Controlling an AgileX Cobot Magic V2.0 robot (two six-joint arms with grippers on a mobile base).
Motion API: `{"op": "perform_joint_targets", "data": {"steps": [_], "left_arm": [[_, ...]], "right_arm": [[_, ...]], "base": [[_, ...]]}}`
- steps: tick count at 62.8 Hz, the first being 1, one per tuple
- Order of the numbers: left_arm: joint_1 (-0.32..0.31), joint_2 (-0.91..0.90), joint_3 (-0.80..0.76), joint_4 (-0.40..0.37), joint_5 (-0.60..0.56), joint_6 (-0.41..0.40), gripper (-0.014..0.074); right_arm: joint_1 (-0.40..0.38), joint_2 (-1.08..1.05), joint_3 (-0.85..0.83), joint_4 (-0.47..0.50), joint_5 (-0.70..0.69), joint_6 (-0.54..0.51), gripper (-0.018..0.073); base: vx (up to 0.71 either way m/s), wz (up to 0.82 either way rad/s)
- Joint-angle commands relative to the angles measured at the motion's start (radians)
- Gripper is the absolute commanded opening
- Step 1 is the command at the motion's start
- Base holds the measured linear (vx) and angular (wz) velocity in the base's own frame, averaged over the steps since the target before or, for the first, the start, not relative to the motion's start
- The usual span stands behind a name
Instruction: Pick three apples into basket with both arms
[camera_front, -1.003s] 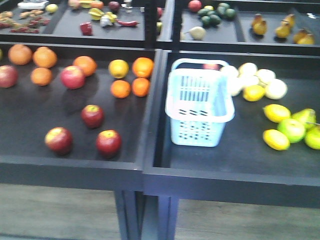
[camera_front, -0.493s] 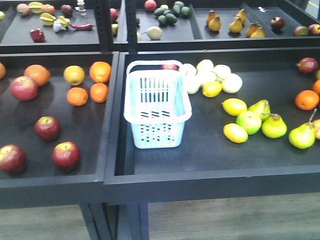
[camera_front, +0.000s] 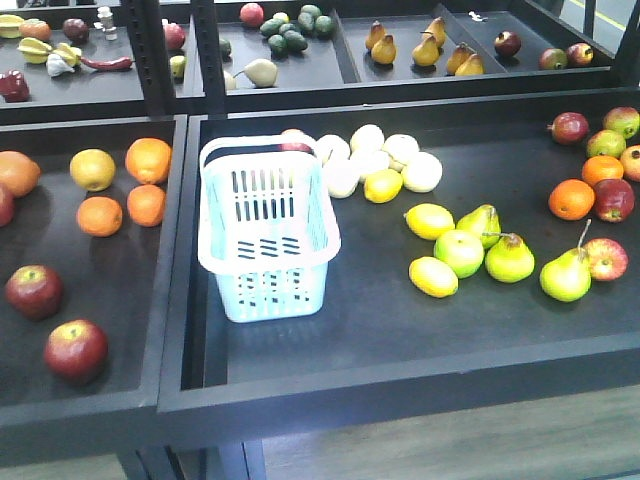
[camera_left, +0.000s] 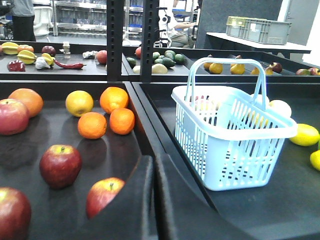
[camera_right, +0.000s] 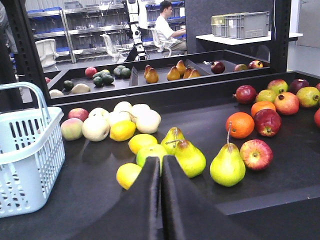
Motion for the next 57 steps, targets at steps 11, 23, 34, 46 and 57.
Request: {"op": "perform_joint_targets", "data": {"steps": [11,23,34,46,57], "left_arm": [[-0.001,-0.012,-0.025,0.001,-0.080,-0.005,-0.0006],[-0.001,-0.012,-0.025,0.001,-0.080,-0.005,-0.0006],[-0.001,-0.012,-0.025,0.001,-0.080,-0.005,-0.0006],[-0.001,-0.012,-0.025,0.001,-0.080,-0.005,-0.0006],[-0.001,-0.012,-0.025,0.001,-0.080,-0.005,-0.0006]], "right_arm": [[-0.002,-0.012,0.014,-0.012,-0.072,-0.009,-0.0005],[-0.002,-0.012,0.014,-0.012,-0.072,-0.009,-0.0005],[-0.002,-0.012,0.014,-0.012,-0.072,-0.009,-0.0005],[-0.002,-0.012,0.014,-0.012,-0.072,-0.009,-0.0005],[-0.002,-0.012,0.014,-0.012,-0.072,-0.009,-0.0005]], "base": [[0.14,-0.01],[0.17,0.11],[0.17,0.13],[0.15,0.11],[0.11,0.10]]}}
